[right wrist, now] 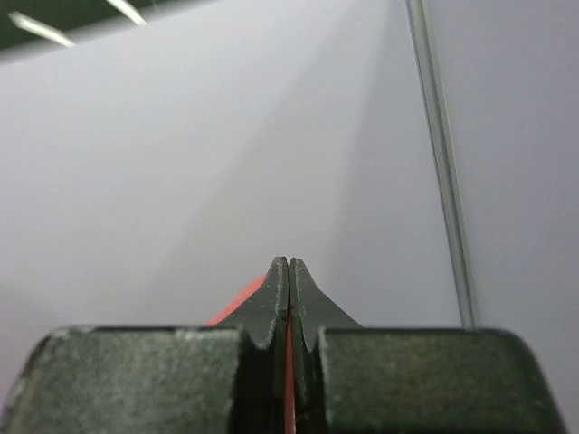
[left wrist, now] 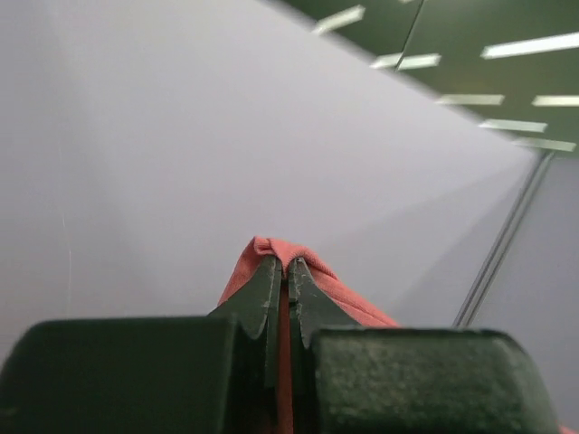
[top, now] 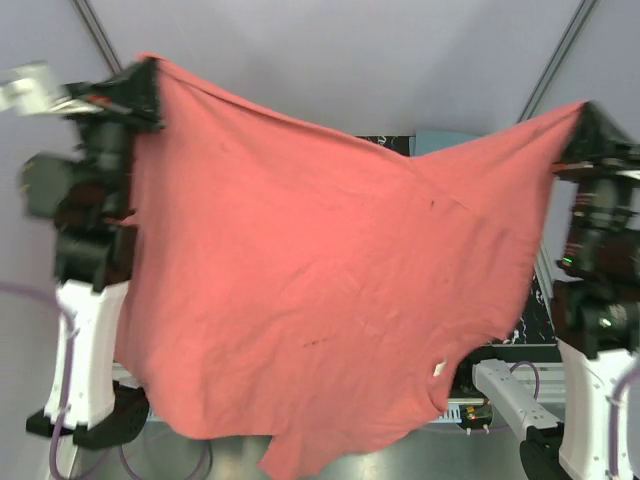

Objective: Fold and stack the t-shirts
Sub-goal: Flatten the tshirt out

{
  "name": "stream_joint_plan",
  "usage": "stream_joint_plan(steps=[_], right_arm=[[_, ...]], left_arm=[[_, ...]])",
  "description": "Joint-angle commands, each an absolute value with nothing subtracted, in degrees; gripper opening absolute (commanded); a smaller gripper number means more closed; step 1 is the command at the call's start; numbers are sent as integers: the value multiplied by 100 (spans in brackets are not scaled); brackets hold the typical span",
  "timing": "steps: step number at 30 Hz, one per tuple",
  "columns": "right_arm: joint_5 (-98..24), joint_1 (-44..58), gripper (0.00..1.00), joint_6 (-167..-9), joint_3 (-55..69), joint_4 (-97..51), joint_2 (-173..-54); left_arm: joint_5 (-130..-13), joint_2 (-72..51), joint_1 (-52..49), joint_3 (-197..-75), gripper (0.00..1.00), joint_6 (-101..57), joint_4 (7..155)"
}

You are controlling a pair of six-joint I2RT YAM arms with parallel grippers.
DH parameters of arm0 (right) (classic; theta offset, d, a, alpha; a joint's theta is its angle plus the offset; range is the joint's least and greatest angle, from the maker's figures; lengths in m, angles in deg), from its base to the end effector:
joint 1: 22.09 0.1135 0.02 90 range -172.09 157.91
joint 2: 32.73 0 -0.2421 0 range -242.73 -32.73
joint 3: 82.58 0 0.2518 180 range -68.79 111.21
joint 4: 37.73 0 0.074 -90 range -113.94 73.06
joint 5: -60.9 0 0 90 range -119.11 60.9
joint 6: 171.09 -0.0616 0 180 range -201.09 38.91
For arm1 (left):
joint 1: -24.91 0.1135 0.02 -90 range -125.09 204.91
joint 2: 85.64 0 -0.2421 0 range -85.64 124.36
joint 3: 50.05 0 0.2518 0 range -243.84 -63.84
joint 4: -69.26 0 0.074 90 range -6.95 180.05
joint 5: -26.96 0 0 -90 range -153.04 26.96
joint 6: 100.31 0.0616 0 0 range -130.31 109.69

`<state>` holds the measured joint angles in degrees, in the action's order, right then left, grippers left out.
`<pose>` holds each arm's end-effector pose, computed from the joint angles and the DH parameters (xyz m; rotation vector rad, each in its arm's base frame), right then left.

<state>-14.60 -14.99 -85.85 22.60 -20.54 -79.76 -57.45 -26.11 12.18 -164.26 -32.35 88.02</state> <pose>0.0900 -0.0043 0.5921 0.2199 0.8557 0.0851 0.1500 -0.0277 0.6070 -0.1685 0.9440 -0.5143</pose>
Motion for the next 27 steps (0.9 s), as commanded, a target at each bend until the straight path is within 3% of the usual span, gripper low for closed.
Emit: stream_joint_plan(steps=[1, 4, 11, 18, 27], right_arm=[[-696, -1471, 0, -8356, 861, -2008, -7660], [-371, -1470, 0, -8434, -256, -2008, -7431], [261, -1488, 0, -8435, -1745, -2051, -7491], [96, -1908, 0, -8355, -2431, -2701, -8308], [-607, -2648, 0, -8171, -2038, -3457, -9758]], left_arm=[[-6004, -2087, 1217, -15213, 0, -3552, 8447], [-6225, -1780, 1217, -14184, 0, -3614, 7990], [-6998, -260, 1199, -13476, 0, -3720, 7278], [-7428, 1832, 1059, -14380, 0, -3843, 7013], [-7868, 3626, 1059, -16225, 0, -4080, 7426]])
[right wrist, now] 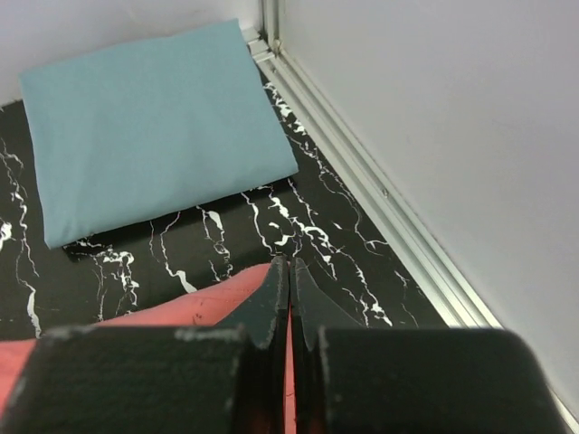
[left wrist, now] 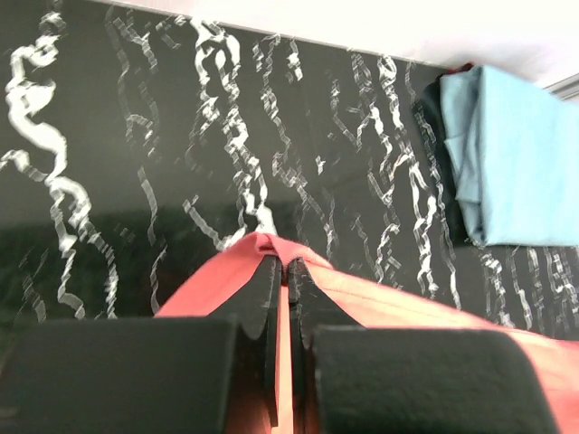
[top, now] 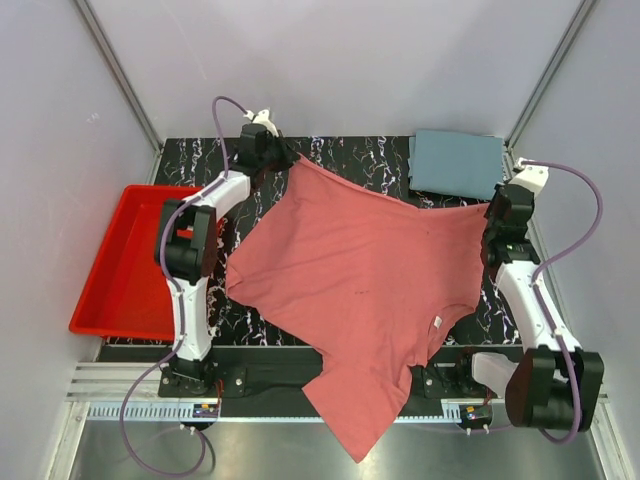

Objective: Fold and stack the t-shirts
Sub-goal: Flatten the tshirt out

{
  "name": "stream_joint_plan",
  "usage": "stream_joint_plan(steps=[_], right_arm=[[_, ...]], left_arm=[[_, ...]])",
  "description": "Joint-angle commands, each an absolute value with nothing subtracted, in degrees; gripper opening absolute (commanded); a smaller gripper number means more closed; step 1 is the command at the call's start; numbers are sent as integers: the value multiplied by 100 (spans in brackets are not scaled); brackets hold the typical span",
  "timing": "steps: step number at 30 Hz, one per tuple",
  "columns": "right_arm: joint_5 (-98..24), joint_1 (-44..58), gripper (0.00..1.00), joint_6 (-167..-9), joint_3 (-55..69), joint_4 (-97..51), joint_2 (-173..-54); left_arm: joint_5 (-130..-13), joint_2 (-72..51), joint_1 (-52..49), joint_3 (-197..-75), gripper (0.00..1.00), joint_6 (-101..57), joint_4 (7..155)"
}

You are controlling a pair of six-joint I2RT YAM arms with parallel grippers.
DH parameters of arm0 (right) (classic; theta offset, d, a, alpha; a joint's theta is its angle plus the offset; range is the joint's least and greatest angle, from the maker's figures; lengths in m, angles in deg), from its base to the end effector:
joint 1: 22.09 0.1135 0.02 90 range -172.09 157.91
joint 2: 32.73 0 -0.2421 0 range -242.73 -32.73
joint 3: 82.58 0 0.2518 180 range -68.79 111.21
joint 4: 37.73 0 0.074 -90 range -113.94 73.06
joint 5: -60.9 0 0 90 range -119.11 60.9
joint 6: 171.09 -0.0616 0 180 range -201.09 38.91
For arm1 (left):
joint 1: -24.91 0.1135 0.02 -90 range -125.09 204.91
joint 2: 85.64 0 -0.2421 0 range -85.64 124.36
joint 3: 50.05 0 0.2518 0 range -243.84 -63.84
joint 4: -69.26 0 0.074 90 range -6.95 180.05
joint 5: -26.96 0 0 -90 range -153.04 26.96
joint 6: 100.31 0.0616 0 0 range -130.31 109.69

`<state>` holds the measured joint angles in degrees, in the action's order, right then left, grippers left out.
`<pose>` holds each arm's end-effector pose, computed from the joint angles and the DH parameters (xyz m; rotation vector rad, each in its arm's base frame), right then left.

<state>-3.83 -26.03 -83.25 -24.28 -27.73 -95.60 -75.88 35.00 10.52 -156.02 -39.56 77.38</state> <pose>0.2837 -0.0459 0.2763 0.4060 1.7747 -0.4236 0.4911 -0.1401 0.2061 -0.1116 2.0254 -0.7109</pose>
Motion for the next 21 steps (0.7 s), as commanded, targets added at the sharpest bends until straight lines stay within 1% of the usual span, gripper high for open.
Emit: stream_joint_plan(steps=[1, 6, 10, 14, 16, 21], right_arm=[[-669, -2674, 0, -8153, -1976, -3475, -9942], [-968, -2683, 0, -7943, -1642, -3466, -10339], [-1187, -2683, 0, -8065, -1360, -3054, -10419], [-1285, -2683, 0, -8390, -1245, -2421, -10042], [-1337, -2683, 0, -8592, -1298, -1851, -9692], [-1829, -2613, 0, -9171, -1342, -780, -9031]], left_arm=[[-7868, 3705, 1059, -16314, 0, -4106, 7461], [-7991, 4171, 1059, -16903, 0, -4300, 7602], [-8000, 4365, 1067, -17229, 0, -4309, 7926], [-8122, 4418, 1172, -17405, 1, -4344, 8418], [-8202, 4400, 1225, -17458, 1, -4344, 8786], [-8343, 4321, 1392, -17484, 1, -4221, 9447]])
